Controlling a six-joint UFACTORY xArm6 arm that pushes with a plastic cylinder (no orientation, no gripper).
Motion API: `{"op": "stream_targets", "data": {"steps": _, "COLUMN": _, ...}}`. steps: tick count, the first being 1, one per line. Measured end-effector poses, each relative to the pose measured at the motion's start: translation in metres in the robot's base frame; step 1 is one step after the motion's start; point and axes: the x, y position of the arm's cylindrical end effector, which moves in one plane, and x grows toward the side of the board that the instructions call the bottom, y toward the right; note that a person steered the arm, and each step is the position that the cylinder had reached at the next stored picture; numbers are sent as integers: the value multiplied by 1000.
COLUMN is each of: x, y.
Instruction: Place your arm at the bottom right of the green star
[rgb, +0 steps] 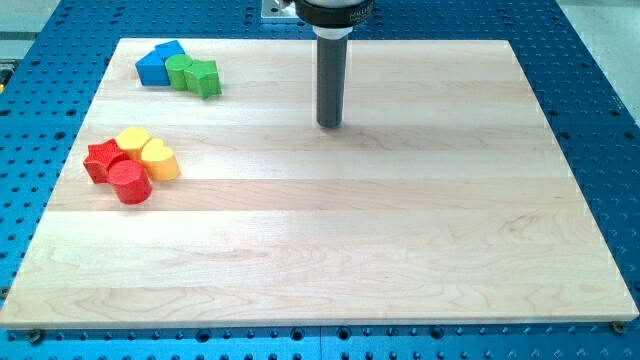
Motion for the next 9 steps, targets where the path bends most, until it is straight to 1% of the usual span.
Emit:
{"op": "stream_targets", "data": {"steps": 1, "x": 0, "y": 0}}
{"op": "stream_targets", "data": {"steps": 2, "x": -22, "y": -11}}
{"op": "stream_targets", "data": {"steps": 3, "x": -30, "y": -16}}
{"op": "stream_targets", "data": {"steps": 5, "x": -30, "y": -19}}
{"op": "stream_targets", "data": {"steps": 6, "x": -31, "y": -43}}
{"op": "stream_targets", "data": {"steps": 7, "x": -31, "y": -84}}
{"op": "stream_targets", "data": {"steps": 8, "x": -30, "y": -101}}
{"op": "stream_targets", "data": {"steps": 9, "x": -30, "y": -102}}
